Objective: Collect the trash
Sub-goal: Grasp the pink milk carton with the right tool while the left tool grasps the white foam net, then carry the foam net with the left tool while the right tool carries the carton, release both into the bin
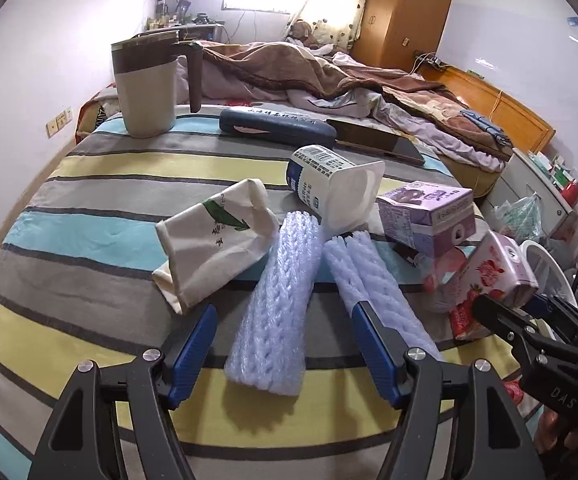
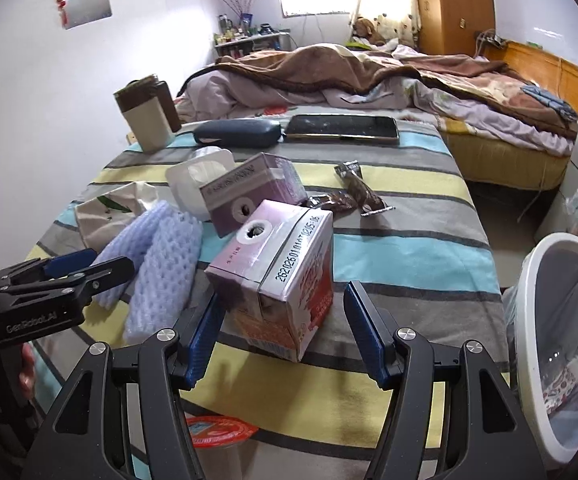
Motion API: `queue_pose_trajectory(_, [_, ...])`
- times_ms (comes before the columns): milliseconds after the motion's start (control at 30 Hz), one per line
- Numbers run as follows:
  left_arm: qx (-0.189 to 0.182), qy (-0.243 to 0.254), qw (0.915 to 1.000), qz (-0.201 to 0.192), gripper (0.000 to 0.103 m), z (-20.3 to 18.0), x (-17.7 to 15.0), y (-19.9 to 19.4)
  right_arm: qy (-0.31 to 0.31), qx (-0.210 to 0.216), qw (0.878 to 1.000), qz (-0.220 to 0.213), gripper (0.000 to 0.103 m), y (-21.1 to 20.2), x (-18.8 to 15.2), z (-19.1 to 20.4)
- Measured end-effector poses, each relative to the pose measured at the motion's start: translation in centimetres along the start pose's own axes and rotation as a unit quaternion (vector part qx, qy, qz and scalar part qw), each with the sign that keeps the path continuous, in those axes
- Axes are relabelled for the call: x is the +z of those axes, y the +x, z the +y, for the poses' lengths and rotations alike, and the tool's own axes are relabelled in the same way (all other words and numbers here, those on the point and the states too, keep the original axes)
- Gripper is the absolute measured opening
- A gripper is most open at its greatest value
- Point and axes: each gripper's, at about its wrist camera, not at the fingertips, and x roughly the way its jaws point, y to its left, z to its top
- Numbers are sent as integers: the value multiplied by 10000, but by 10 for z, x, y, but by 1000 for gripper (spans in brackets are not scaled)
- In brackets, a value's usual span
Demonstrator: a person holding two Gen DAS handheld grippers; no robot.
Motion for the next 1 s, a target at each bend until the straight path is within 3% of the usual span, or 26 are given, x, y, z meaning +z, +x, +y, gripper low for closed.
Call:
queue_pose_trajectory(33, [5,-9,10000,7,70,0,2,2,-29,-54,10000,-18,60,-1,0,0])
queue_pose_trajectory(100, [25,-40,10000,68,70,2,5,7,-39,-99,9999,-58,47,-3,-1,0])
queue_pose_trajectory(233, [34,-66,9999,143,67,4,6,14,6,-47,10000,-64,40,-4,-1,-3])
queue_pose_trajectory(500, [113,144,9994,288,30,-5,2,20,106,-24,9999,-103,38,-4,0,-8])
queue_pose_trajectory(667, [14,89,9997,248,26,-6,-2,13,142,-19,9998,-124,38,-5,-1,-9])
queue_pose_trajectory(1000, [185,151,9996,-152,26,-13,-9,-21,105,17,9996,-272,38,-17,-1,-10])
